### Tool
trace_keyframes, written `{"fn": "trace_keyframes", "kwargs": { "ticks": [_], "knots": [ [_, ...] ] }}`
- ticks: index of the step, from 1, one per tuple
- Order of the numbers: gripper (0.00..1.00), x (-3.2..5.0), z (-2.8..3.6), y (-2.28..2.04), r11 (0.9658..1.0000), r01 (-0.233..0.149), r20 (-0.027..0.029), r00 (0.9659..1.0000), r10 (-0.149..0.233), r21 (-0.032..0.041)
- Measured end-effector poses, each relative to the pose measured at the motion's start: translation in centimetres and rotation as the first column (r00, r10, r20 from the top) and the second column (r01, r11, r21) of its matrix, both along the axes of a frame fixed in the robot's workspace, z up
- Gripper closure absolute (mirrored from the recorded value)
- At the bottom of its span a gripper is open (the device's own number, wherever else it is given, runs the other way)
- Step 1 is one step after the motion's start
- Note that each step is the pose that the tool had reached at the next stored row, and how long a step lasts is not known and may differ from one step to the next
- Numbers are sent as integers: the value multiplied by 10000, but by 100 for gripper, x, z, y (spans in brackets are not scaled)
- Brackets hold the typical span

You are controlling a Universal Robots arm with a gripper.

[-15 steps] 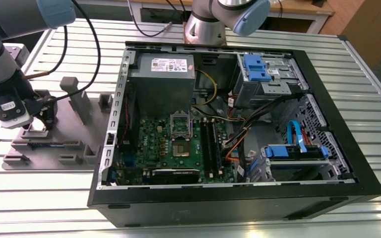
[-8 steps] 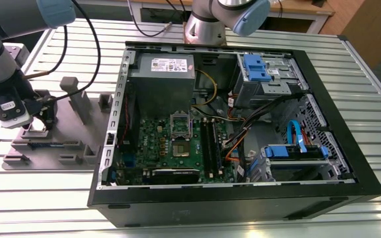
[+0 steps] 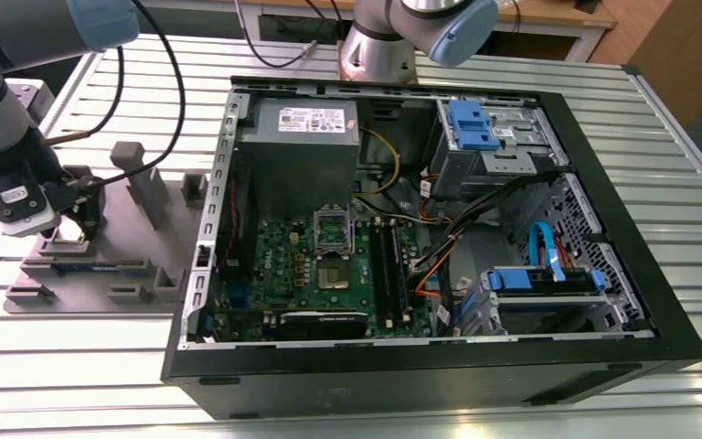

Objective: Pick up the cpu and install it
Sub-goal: 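Pick up the cpu and move it towards the insertion slot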

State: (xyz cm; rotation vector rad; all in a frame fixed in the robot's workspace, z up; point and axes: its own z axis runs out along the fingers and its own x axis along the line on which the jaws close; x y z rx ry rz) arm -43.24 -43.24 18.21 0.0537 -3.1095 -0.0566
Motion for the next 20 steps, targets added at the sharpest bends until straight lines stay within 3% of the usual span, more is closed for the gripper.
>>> {"fn": "trace_keyframes", "kwargs": {
  "ticks": [8, 10, 20],
  "knots": [
    [45, 0, 1, 0, 10000, 0, 0, 10000, 0, 0],
    [53, 0, 2, 0, 10000, 0, 0, 10000, 0, -1],
    [53, 0, 9, 0, 10000, 0, -2, 10000, 0, -1]
  ]
}}
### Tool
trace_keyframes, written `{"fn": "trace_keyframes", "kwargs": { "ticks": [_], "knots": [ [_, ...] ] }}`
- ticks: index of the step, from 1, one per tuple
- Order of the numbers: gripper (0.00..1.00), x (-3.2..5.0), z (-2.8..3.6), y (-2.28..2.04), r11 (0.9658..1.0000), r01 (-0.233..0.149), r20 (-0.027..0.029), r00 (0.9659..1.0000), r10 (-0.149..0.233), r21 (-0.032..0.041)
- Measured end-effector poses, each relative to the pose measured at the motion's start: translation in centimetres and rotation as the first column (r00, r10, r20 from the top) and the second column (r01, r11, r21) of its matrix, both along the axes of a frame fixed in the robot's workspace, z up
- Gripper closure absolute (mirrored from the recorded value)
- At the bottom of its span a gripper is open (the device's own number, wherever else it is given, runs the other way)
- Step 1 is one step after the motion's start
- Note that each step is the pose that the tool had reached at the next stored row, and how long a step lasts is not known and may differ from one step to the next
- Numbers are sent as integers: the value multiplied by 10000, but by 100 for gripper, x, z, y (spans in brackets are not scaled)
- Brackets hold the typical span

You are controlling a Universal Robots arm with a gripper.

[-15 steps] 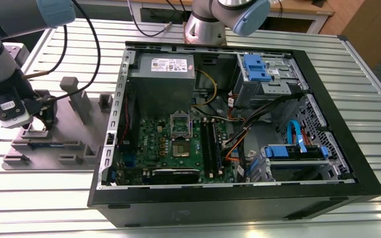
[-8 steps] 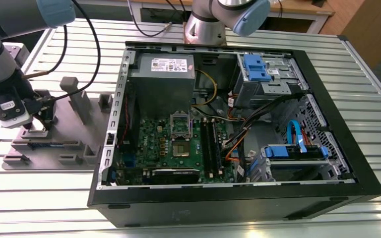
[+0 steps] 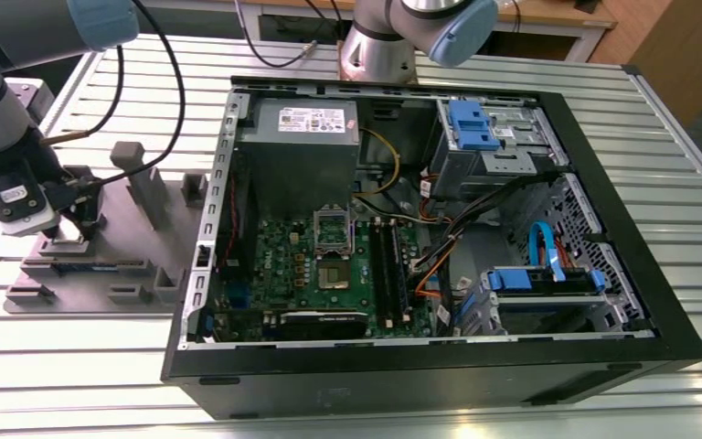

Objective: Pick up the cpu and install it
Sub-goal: 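Pick up the cpu and move it towards the insertion slot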

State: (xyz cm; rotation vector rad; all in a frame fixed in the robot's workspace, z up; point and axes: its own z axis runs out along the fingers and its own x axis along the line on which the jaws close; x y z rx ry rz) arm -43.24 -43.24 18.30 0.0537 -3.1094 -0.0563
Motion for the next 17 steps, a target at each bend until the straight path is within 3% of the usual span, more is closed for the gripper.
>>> {"fn": "trace_keyframes", "kwargs": {
  "ticks": [12, 17],
  "knots": [
    [53, 1, 39, 0, 10000, 0, 2, 10000, 0, 1],
    [53, 1, 101, 0, 10000, 0, 1, 10000, 0, 0]
  ]
}}
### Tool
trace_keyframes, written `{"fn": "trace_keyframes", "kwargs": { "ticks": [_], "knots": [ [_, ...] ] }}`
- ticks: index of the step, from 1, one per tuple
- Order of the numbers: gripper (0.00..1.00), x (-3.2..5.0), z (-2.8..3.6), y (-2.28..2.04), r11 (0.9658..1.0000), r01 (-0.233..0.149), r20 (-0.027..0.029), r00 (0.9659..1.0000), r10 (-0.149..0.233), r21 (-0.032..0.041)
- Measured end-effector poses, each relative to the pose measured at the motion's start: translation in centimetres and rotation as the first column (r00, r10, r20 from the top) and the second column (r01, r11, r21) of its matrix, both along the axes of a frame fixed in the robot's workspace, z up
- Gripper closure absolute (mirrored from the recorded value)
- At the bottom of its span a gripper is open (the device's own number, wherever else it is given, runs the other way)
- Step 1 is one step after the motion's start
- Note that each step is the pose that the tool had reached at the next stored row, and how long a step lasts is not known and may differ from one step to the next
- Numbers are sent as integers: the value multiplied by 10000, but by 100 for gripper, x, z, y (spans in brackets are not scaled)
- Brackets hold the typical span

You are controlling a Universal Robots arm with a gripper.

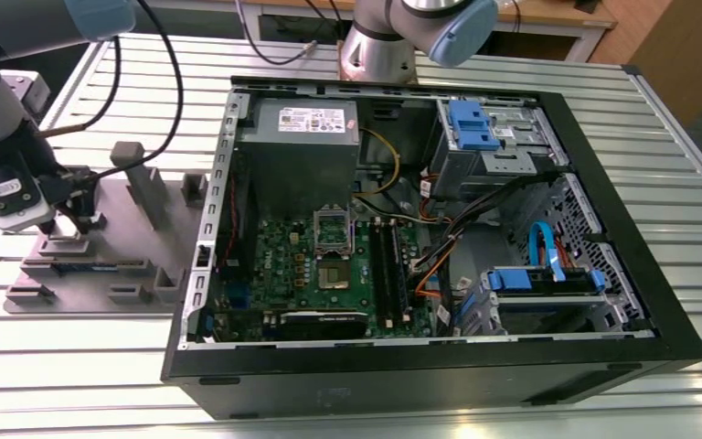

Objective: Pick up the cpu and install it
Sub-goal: 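Pick up the cpu and move it towards the insertion slot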

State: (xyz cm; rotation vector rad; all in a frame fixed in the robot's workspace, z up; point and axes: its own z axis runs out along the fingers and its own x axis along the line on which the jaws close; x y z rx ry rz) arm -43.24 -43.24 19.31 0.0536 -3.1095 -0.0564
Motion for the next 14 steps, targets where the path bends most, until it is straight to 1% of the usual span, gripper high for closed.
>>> {"fn": "trace_keyframes", "kwargs": {
  "ticks": [6, 11, 14],
  "knots": [
    [53, 0, 91, 0, 10000, 0, 1, 10000, 0, 1],
    [53, 0, 93, 0, 10000, 0, 2, 10000, 0, 1],
    [53, -2, 56, -1, 10000, -2, 6, 10000, 2, 1]
  ]
}}
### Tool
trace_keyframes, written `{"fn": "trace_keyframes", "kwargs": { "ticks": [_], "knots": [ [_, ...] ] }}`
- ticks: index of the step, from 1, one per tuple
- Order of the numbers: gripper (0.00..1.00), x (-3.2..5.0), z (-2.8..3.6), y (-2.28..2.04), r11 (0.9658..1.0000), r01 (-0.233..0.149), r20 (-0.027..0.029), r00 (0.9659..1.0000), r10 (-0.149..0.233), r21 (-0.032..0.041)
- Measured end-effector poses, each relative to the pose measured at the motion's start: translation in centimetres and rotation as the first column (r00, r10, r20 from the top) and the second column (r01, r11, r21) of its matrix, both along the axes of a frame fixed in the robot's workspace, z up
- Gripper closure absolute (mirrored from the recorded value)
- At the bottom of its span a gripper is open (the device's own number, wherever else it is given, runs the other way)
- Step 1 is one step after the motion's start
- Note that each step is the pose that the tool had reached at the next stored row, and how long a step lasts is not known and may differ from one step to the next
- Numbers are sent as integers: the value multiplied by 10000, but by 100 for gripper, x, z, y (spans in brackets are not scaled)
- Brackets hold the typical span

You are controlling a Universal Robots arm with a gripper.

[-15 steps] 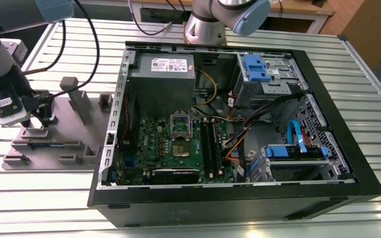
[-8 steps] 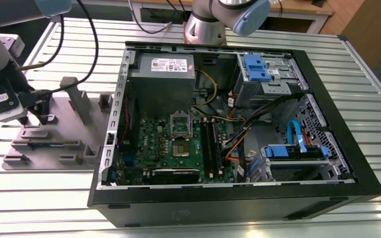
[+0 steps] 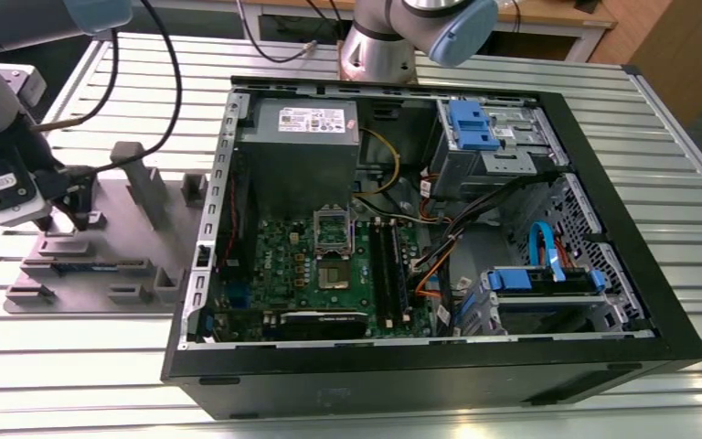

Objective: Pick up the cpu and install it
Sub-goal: 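Pick up the cpu and move it towards the insertion slot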

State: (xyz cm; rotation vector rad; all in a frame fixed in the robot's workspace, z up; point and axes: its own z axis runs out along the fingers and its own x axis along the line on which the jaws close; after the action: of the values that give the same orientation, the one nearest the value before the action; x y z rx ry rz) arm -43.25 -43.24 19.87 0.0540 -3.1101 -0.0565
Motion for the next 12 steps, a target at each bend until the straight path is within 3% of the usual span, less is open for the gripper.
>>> {"fn": "trace_keyframes", "kwargs": {
  "ticks": [4, 12],
  "knots": [
    [53, -5, -61, 0, 10000, 1, 3, 10000, -1, 0],
    [53, -6, -121, 0, 10000, 1, 2, 10000, -1, 3]
  ]
}}
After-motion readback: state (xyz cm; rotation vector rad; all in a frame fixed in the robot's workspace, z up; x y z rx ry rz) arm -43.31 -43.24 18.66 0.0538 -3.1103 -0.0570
